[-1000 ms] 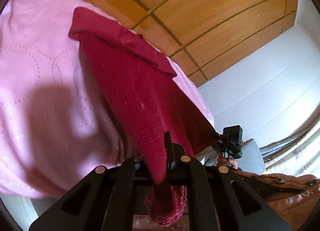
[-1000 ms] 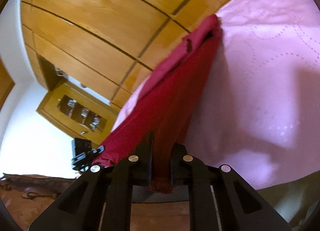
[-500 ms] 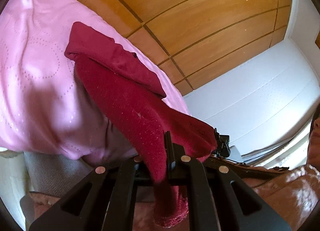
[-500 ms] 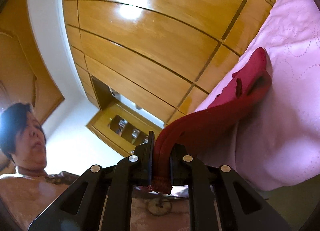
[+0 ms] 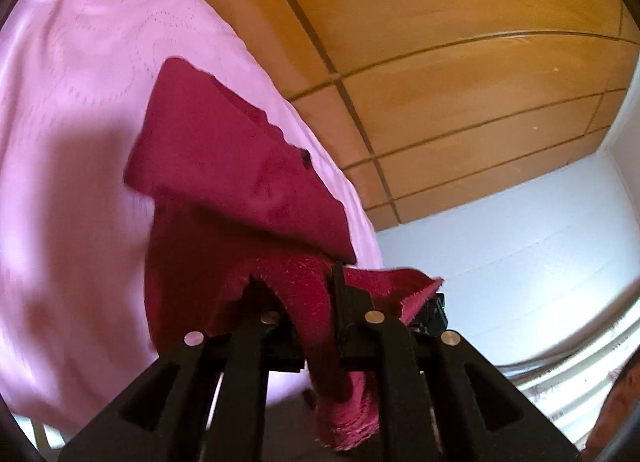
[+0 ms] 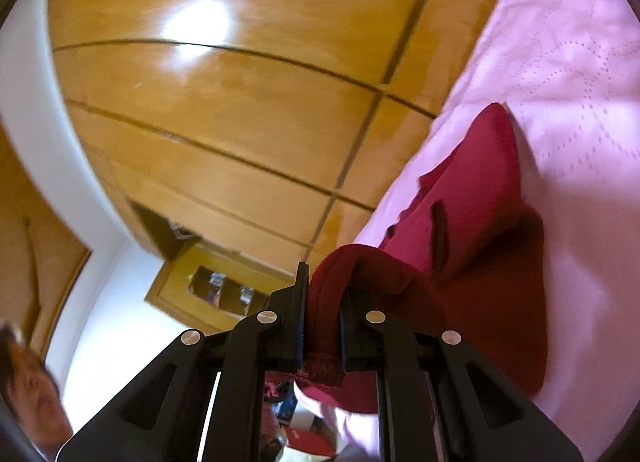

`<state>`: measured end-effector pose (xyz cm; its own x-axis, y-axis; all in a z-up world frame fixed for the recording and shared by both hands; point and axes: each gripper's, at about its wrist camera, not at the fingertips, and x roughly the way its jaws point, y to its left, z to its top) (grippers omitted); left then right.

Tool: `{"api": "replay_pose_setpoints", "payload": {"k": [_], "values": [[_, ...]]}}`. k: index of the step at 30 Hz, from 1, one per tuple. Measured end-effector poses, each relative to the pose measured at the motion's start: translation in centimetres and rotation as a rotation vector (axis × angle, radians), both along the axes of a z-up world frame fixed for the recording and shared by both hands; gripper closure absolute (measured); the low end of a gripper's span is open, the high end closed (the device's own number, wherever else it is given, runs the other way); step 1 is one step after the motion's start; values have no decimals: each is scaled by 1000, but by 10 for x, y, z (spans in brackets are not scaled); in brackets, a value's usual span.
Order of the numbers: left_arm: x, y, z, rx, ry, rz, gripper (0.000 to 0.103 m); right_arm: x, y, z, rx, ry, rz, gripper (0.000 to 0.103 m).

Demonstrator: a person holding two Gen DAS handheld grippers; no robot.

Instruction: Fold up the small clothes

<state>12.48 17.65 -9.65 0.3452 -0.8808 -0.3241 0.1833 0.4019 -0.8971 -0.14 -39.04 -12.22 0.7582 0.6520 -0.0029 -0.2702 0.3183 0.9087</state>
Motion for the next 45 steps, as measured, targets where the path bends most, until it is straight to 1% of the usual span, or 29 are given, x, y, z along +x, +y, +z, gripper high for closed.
{"api": "replay_pose_setpoints", "payload": {"k": [3, 5, 7, 9, 12, 14, 16, 17, 18, 19, 20, 21, 22, 24, 25, 27, 28, 30, 32, 34, 36, 37, 38, 39, 41, 42, 43, 44, 45], "values": [[26, -4, -8, 7, 25, 22, 94, 33, -9, -7, 18, 70, -30, 92], [45, -8, -16, 28, 48, 40, 94, 51, -12, -15, 19, 111, -43, 92], [61, -11, -25, 45, 73, 50, 94, 63, -13, -21, 17, 142, -55, 92], [74, -15, -34, 46, 100, 61, 94, 77, -15, -28, 25, 174, -70, 92], [92, -18, -41, 56, 120, 80, 94, 93, -19, -37, 31, 211, -96, 92], [103, -20, -46, 65, 129, 104, 85, 104, -20, -42, 35, 226, -111, 92], [113, -19, -49, 52, 128, 143, 59, 114, -21, -43, 18, 234, -132, 92], [117, -18, -51, 30, 133, 165, 54, 120, -20, -43, 10, 243, -145, 92], [121, -16, -53, -2, 143, 182, 47, 124, -20, -43, 6, 245, -152, 89], [126, -14, -55, -50, 159, 203, 39, 128, -20, -44, -1, 251, -160, 83], [128, -12, -56, -80, 170, 225, 33, 132, -19, -43, -17, 257, -176, 77], [129, -8, -54, -99, 171, 276, 22, 134, -19, -43, -24, 257, -183, 59], [128, -6, -52, -100, 156, 319, 16, 135, -20, -43, -26, 253, -199, 40], [125, 1, -44, -77, 112, 391, 10, 131, -24, -39, -7, 224, -256, 31], [121, 2, -40, -39, 87, 419, 10, 126, -26, -36, -10, 203, -283, 31], [119, -1, -36, 51, 62, 413, 10, 122, -28, -31, -40, 185, -284, 31], [118, -8, -34, 128, 48, 394, 10, 122, -25, -26, -72, 184, -285, 30], [117, -20, -33, 231, 28, 373, 10, 121, -21, -16, -178, 183, -286, 31], [121, -29, -32, 286, 22, 349, 11, 126, -14, -6, -292, 200, -282, 31], [127, -39, -29, 345, 23, 346, 11, 140, -5, 1, -432, 275, -289, 31], [135, -47, -25, 393, 36, 337, 14, 151, 2, 3, -517, 301, -282, 31], [139, -51, -24, 429, 41, 336, 17, 158, 8, 4, -572, 307, -277, 31], [141, -51, -23, 467, 43, 333, 17, 162, 10, 3, -600, 307, -272, 31], [139, -46, -22, 492, 43, 329, 19, 169, 15, 2, -640, 315, -267, 35], [147, -52, -25, 562, 46, 329, 26, 177, 22, -5, -701, 339, -267, 52], [149, -56, -26, 596, 45, 329, 38, 182, 26, -11, -728, 355, -265, 67], [152, -61, -29, 642, 38, 325, 58, 183, 29, -14, -746, 364, -264, 78], [151, -62, -31, 674, 25, 320, 69, 183, 32, -15, -758, 362, -272, 82], [148, -64, -28, 690, -5, 316, 80, 180, 32, -15, -763, 352, -280, 93]]}}
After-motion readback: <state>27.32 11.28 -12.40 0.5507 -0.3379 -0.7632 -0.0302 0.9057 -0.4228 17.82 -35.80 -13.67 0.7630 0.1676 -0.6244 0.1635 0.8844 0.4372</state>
